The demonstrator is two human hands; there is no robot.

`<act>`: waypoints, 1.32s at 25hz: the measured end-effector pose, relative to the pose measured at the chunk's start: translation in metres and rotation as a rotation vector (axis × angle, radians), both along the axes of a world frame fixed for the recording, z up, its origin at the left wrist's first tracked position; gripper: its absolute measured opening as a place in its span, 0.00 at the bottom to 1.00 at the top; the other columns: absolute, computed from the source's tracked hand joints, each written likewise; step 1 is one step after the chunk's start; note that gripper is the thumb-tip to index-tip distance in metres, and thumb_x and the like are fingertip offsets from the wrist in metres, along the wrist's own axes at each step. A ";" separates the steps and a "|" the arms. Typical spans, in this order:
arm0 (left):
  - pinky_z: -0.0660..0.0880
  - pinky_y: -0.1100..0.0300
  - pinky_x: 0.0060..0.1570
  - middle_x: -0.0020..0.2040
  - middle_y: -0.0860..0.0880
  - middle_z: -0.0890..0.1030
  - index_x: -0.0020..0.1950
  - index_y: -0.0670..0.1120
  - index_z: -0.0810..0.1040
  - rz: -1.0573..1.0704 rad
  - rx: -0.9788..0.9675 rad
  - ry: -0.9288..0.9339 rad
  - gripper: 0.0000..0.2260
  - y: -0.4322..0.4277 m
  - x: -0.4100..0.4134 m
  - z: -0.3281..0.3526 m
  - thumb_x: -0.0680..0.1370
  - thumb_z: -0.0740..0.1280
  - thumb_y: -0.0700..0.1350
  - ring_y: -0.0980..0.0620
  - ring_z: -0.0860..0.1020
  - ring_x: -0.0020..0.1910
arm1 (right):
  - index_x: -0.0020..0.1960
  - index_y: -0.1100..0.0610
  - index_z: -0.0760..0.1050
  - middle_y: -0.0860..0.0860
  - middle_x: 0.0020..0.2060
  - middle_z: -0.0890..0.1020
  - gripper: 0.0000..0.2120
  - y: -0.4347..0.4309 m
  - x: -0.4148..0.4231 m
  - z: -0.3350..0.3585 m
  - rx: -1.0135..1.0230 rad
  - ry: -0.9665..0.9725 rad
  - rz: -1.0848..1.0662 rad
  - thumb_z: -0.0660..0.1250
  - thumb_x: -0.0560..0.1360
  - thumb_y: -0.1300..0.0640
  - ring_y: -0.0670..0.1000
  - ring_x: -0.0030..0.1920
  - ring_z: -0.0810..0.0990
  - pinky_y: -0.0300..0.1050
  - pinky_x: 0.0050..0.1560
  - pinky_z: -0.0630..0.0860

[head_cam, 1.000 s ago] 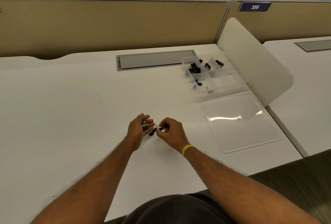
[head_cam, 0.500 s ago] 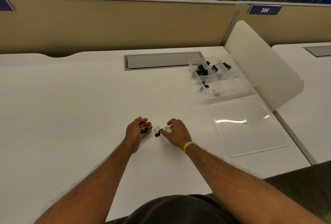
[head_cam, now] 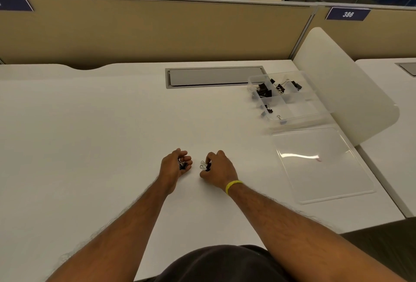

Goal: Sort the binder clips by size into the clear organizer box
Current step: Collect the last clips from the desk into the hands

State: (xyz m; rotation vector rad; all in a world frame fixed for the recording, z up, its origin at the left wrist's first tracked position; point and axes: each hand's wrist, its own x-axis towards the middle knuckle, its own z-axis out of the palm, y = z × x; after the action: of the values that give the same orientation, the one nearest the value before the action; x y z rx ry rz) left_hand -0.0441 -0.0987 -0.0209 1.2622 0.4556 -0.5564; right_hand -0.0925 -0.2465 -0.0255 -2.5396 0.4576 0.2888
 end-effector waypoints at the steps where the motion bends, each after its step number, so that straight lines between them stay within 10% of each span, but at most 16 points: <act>1: 0.78 0.54 0.48 0.44 0.41 0.79 0.54 0.37 0.76 -0.003 0.000 0.002 0.14 0.000 0.000 -0.001 0.82 0.57 0.47 0.47 0.79 0.41 | 0.49 0.54 0.73 0.52 0.49 0.70 0.13 0.000 0.000 0.000 0.003 0.001 0.000 0.70 0.67 0.52 0.56 0.48 0.76 0.47 0.46 0.76; 15: 0.76 0.55 0.44 0.43 0.41 0.78 0.53 0.37 0.76 -0.030 -0.015 0.021 0.13 -0.014 -0.001 0.001 0.82 0.58 0.46 0.46 0.78 0.40 | 0.37 0.57 0.74 0.47 0.32 0.77 0.04 -0.008 -0.003 0.001 0.210 -0.146 -0.106 0.69 0.65 0.62 0.50 0.36 0.75 0.45 0.39 0.74; 27: 0.79 0.52 0.51 0.47 0.40 0.82 0.52 0.38 0.78 -0.070 -0.027 0.006 0.15 -0.023 -0.010 0.005 0.82 0.57 0.47 0.45 0.81 0.46 | 0.43 0.57 0.80 0.50 0.38 0.84 0.05 -0.003 0.000 0.021 0.614 -0.318 -0.126 0.73 0.69 0.64 0.44 0.38 0.82 0.35 0.41 0.79; 33: 0.79 0.50 0.53 0.44 0.40 0.81 0.50 0.37 0.78 0.035 -0.128 0.075 0.14 -0.020 -0.011 0.006 0.82 0.58 0.45 0.44 0.81 0.45 | 0.46 0.57 0.82 0.49 0.42 0.84 0.06 -0.006 0.000 0.016 0.450 -0.317 -0.097 0.67 0.74 0.65 0.46 0.43 0.81 0.38 0.44 0.78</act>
State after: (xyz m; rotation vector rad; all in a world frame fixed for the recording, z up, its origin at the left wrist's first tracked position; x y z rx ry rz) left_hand -0.0548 -0.1188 -0.0146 1.1121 0.4959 -0.5955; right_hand -0.0924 -0.2526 -0.0099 -2.0663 0.3447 -0.0477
